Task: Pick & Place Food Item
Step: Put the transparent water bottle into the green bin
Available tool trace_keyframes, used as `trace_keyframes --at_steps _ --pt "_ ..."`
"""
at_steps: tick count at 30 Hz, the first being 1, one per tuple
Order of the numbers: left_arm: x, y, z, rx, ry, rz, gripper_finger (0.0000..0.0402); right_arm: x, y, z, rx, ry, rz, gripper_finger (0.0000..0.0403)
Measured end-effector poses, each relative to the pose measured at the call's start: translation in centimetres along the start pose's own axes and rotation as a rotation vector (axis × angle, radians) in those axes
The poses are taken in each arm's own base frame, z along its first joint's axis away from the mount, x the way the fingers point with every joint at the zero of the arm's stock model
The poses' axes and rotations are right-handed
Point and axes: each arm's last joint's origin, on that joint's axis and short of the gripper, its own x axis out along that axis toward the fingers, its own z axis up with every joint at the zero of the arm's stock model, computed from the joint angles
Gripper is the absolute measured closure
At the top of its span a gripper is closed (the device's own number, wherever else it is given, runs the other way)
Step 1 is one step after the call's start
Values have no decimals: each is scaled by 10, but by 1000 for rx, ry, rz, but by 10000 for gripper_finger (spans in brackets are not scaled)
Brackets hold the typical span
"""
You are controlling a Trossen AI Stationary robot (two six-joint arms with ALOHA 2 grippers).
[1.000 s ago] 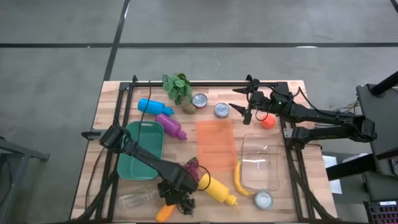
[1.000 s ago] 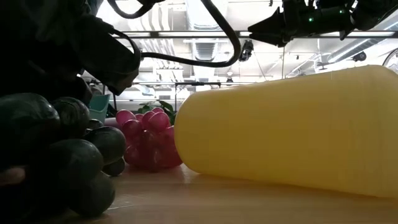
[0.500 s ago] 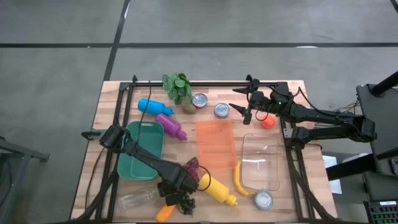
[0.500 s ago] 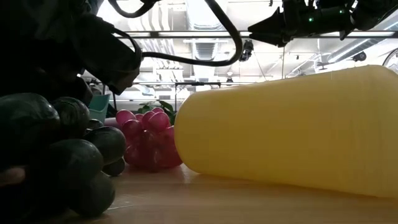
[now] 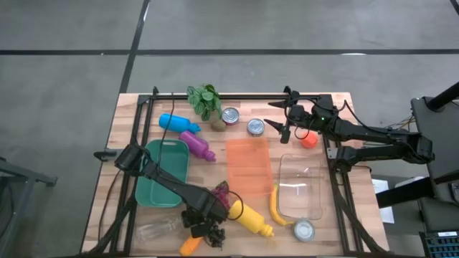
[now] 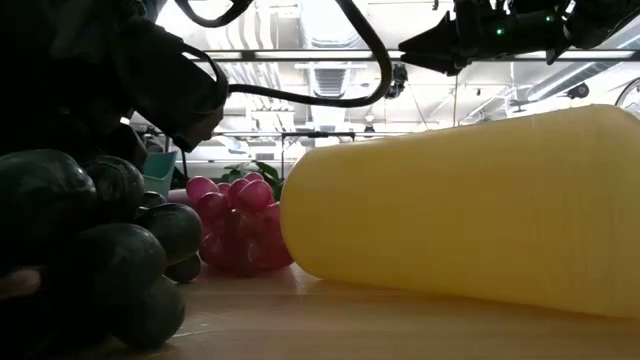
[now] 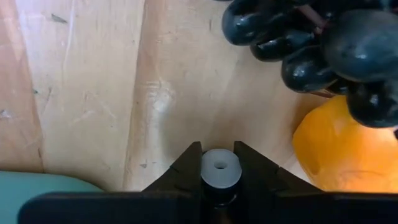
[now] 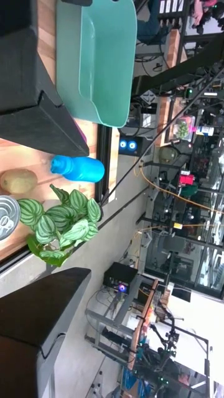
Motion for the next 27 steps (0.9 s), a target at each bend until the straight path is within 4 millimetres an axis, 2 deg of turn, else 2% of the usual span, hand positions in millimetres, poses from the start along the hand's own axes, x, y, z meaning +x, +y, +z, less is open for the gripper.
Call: trace_keyframes --at_steps 13,22,27 --pt "-30 -2 -14 28 -63 -55 331 0 0 0 0 0 0 97" --pt "-68 -1 -34 20 -143 -130 332 0 0 0 0 0 0 97" --pt "-96 1 -51 -12 -175 -167 332 0 0 0 0 0 1 97"
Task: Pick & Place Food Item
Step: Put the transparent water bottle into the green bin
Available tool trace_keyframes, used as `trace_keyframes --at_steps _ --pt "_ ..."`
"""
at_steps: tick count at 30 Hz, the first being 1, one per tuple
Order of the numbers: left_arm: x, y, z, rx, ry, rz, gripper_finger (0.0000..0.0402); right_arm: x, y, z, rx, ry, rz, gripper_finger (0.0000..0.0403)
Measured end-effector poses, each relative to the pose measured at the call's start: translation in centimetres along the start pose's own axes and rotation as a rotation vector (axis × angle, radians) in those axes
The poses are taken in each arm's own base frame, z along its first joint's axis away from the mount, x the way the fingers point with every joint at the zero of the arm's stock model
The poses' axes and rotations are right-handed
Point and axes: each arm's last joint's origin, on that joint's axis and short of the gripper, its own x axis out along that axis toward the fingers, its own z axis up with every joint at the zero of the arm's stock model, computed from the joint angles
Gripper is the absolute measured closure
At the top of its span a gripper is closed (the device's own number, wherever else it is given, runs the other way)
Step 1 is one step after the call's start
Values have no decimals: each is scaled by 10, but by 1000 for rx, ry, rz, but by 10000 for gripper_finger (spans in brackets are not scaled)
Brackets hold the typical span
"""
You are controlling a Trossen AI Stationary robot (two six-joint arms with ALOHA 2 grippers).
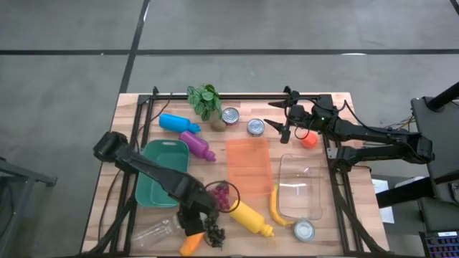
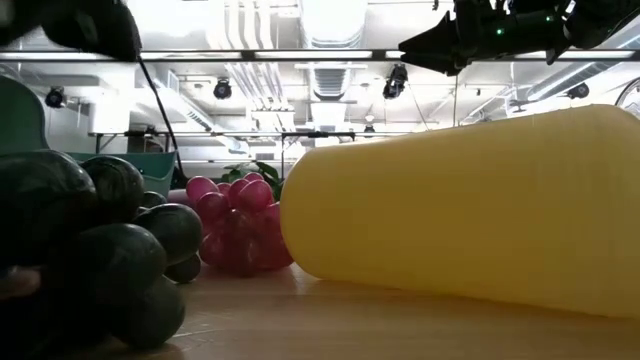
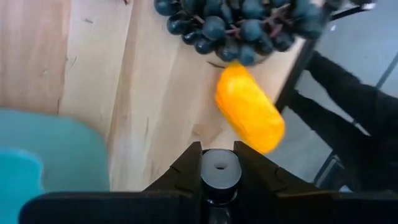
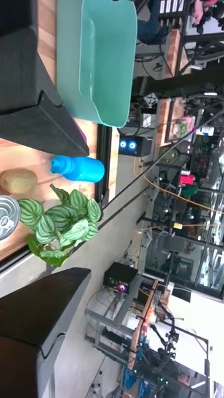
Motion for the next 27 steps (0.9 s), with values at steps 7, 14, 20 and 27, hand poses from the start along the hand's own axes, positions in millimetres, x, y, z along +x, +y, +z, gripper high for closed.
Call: trace_keyframes --at_steps 7,14,20,27 --pt "-40 -1 -16 -14 -82 -48 332 0 0 0 0 0 0 97" --pt "-79 0 -29 0 -236 -76 332 0 0 0 0 0 0 97" --pt "-126 3 -48 72 -459 -68 332 0 0 0 0 0 0 97" --pt "-182 18 -94 155 -789 -23 332 0 0 0 0 0 0 97"
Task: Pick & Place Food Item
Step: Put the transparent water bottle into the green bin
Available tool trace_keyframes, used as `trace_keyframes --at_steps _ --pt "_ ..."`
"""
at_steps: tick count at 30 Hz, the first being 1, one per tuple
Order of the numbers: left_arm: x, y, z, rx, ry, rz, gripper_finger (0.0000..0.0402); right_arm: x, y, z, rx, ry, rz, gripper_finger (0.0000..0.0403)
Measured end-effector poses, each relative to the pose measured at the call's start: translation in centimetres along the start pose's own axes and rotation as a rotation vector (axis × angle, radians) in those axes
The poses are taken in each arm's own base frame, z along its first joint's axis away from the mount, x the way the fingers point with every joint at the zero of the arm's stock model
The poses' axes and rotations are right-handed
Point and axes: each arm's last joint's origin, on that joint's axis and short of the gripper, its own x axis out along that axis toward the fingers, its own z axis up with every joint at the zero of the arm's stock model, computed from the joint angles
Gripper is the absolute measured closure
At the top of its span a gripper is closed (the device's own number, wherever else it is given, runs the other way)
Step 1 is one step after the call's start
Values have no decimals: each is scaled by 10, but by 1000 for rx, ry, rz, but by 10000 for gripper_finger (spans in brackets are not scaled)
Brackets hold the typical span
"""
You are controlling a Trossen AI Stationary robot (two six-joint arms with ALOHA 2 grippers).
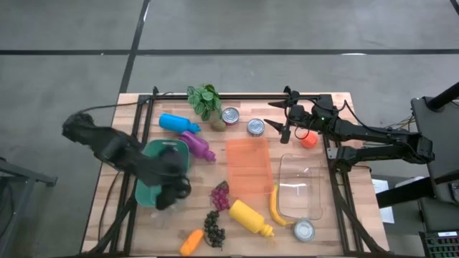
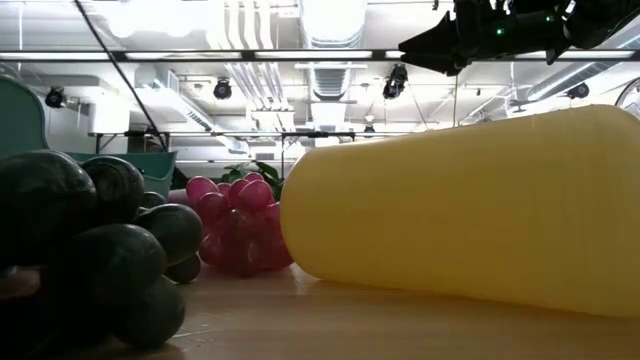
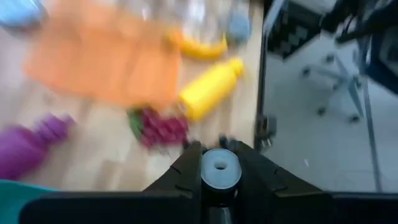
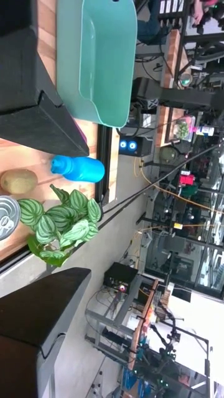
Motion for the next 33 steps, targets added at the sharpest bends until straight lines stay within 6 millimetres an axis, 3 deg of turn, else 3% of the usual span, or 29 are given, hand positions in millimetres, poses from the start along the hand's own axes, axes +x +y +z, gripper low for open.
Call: trace_keyframes --at_steps 5,11,19,23,33 --pt "-40 14 -14 38 -142 94 332 0 0 0 0 0 0 97" --pt "-66 29 -25 65 -261 219 332 0 0 0 0 0 0 97" --pt "-74 47 -31 137 -318 445 332 0 0 0 0 0 0 97" --pt "-77 51 -31 92 -408 535 332 0 0 0 0 0 0 97" --pt "-78 67 -51 -23 -444 512 332 0 0 0 0 0 0 97"
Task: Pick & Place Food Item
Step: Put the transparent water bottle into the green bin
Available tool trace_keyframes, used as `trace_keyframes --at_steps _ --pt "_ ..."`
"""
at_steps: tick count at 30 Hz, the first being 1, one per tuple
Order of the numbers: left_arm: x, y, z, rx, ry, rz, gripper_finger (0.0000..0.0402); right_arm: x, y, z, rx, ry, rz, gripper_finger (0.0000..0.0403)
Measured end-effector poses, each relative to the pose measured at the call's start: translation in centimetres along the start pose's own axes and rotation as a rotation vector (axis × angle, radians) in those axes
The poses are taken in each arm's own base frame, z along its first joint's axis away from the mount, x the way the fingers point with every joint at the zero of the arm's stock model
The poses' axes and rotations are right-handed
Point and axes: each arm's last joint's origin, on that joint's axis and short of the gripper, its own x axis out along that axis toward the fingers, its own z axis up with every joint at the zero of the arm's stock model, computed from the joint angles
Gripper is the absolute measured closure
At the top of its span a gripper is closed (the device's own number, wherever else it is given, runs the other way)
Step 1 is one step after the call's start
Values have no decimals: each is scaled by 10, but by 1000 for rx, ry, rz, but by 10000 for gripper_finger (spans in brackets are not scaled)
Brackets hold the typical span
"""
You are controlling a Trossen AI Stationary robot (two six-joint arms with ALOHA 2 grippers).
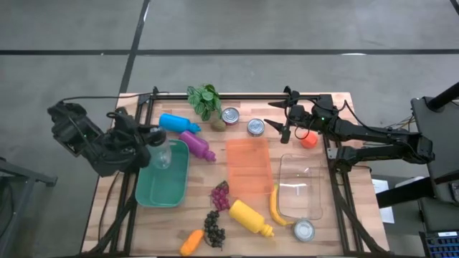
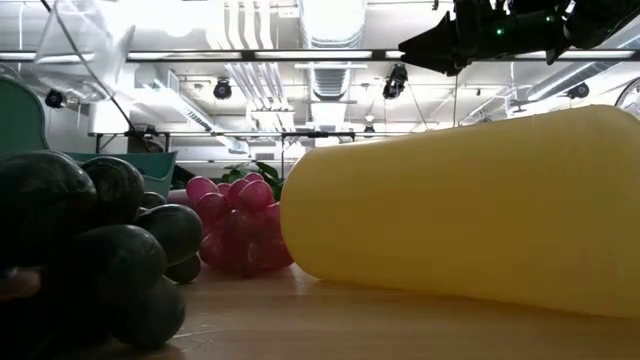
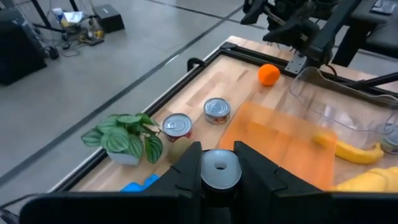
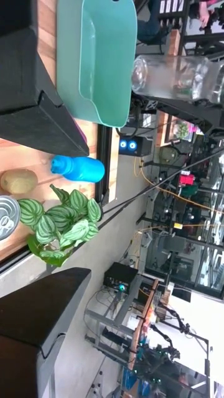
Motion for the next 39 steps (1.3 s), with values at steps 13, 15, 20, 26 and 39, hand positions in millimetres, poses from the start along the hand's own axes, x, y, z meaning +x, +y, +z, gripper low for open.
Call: trace_keyframes --at_steps 13,15,20,26,39 --pt "6 33 -47 -133 14 -36 332 0 0 0 0 0 0 97" --pt "11 36 -56 -148 12 -20 332 0 0 0 0 0 0 97" --pt "24 37 -80 -115 -23 41 332 0 0 0 0 0 0 97" --pt "37 31 -99 -101 -137 100 332 0 0 0 0 0 0 97" --pt "56 18 -130 -122 -156 96 332 0 0 0 0 0 0 97"
